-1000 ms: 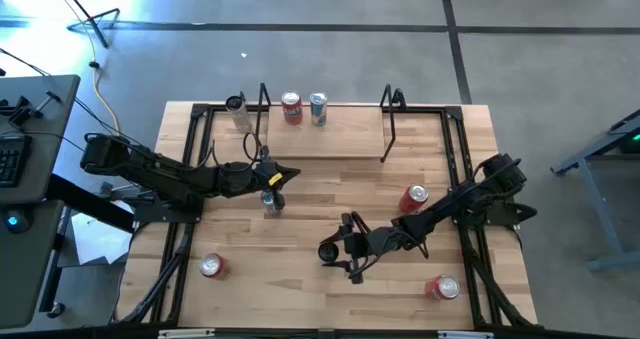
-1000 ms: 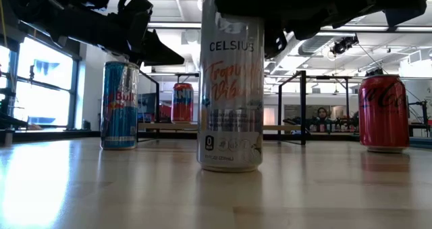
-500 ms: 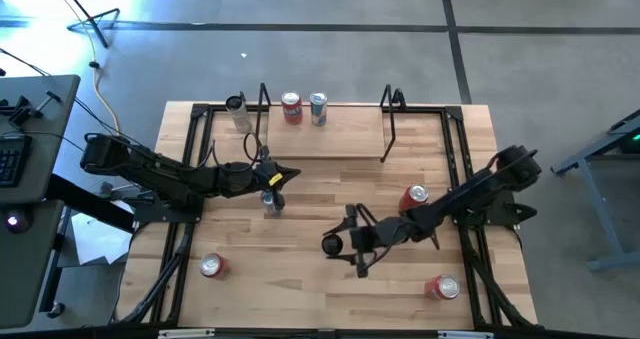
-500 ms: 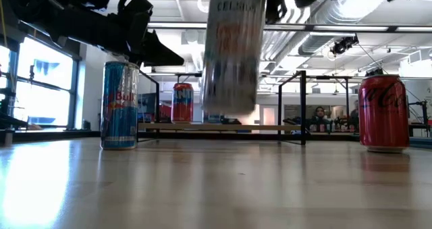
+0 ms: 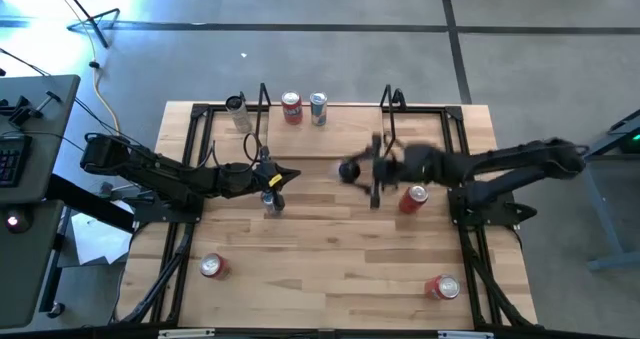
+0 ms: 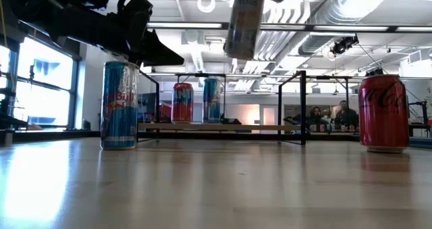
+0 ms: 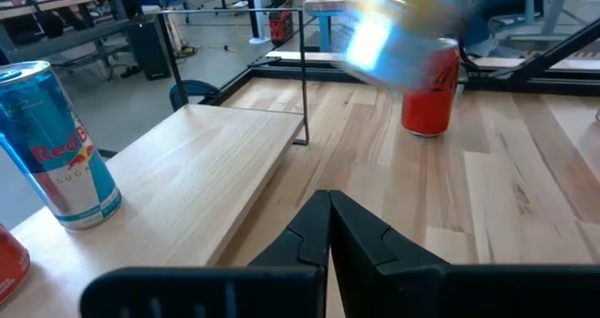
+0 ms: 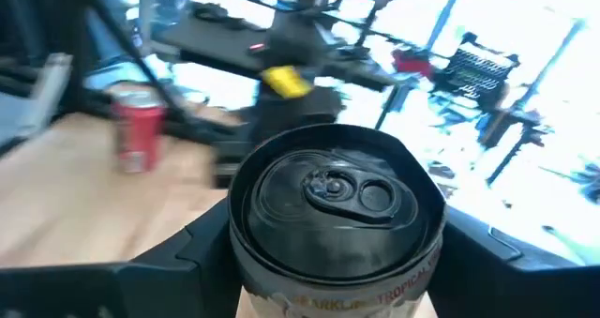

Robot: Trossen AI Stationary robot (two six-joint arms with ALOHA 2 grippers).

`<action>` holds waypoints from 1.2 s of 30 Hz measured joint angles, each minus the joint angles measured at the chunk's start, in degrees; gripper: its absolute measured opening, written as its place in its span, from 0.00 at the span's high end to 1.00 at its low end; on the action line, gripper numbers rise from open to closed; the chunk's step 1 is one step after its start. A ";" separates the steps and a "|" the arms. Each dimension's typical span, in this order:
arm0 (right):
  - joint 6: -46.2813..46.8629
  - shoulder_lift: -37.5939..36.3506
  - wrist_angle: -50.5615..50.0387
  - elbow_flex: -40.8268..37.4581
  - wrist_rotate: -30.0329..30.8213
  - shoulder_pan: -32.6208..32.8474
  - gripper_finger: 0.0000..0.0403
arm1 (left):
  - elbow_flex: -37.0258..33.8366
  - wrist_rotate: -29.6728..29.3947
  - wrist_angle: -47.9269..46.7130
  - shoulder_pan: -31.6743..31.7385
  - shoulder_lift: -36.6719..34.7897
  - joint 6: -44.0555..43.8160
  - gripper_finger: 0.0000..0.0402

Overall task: Place canned beverage on shelf
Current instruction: Put the bottom white yellow soda can on the shelf

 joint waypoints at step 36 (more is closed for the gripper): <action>-6.28 30.57 -13.19 22.28 -46.22 -48.03 0.41 | 0.00 -0.02 0.10 -0.04 0.00 -1.93 1.00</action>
